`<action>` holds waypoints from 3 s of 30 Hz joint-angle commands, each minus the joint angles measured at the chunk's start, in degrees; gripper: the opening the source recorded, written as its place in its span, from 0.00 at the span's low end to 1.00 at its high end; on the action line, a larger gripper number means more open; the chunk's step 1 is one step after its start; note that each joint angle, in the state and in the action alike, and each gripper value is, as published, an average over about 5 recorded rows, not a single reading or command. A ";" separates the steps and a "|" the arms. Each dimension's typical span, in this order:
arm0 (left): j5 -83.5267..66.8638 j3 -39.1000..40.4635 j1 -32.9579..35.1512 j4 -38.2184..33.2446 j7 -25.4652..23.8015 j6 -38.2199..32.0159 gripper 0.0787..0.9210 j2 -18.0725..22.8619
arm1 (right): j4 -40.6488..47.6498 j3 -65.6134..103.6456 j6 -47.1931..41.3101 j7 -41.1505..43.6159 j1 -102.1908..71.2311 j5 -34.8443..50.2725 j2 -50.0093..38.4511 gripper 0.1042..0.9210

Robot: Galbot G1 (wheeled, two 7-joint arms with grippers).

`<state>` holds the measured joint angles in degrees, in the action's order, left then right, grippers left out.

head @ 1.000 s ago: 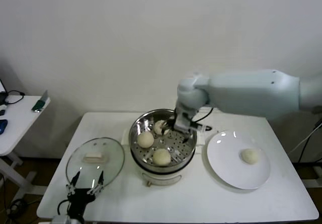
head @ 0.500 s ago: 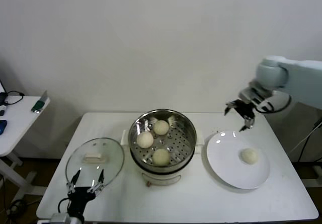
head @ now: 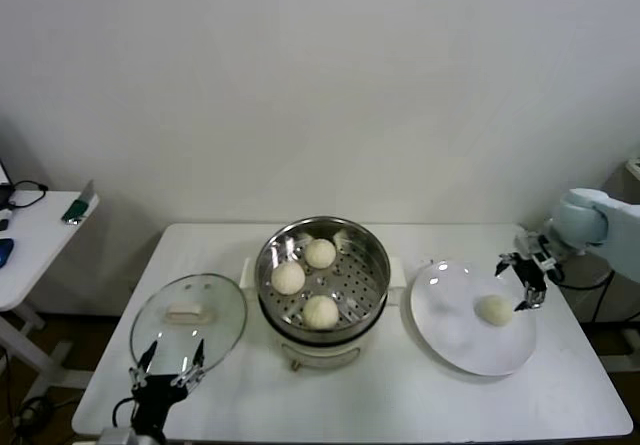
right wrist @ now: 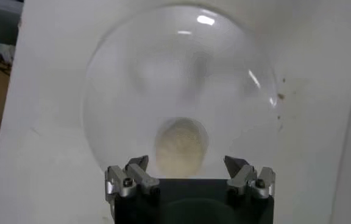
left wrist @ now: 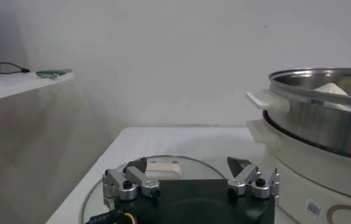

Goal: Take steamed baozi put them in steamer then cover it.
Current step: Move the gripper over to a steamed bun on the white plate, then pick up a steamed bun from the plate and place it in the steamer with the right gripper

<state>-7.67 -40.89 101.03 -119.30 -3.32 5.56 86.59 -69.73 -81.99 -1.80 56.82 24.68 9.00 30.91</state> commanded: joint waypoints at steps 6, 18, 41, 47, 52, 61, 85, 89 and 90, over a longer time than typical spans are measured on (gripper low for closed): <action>-0.66 -0.13 0.03 -0.05 -0.05 0.39 0.88 0.25 | 9.83 13.20 -3.36 -2.29 -16.05 -4.95 5.31 0.88; -0.71 -0.42 -0.13 -0.07 -0.10 0.55 0.88 -0.18 | 11.33 14.24 -4.59 -2.99 -17.42 -5.08 7.63 0.87; -0.56 0.85 0.19 -1.96 -0.33 0.72 0.88 -0.72 | -18.81 -27.57 -13.46 -2.66 45.92 30.65 14.04 0.69; -0.54 1.43 0.09 -2.27 -0.36 0.63 0.88 -0.74 | -25.88 -22.77 -19.55 -7.33 48.90 43.55 22.61 0.69; -0.71 1.38 0.27 -2.83 -0.34 0.58 0.88 -0.44 | -28.83 -19.02 -25.56 -13.50 42.58 47.49 27.27 0.69; -1.16 0.98 0.80 -3.92 -0.35 0.82 0.88 -0.11 | -27.07 -15.62 -30.32 -19.88 26.11 43.50 30.68 0.69; -1.04 0.80 0.85 -3.44 -0.21 0.28 0.88 0.17 | -18.26 -12.80 -30.88 -21.86 15.54 32.89 31.93 0.69; -1.09 0.76 0.69 -3.35 -0.22 0.36 0.88 0.21 | -17.94 -13.25 -30.09 -20.41 16.58 32.73 32.25 0.70; -1.11 0.74 0.65 -3.33 -0.22 0.39 0.88 0.21 | -17.91 -13.54 -29.73 -19.91 16.97 32.47 32.26 0.71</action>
<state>-8.73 -40.10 101.77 -122.72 -3.52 5.84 86.76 -89.06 -95.28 -31.83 36.07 42.42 43.18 62.51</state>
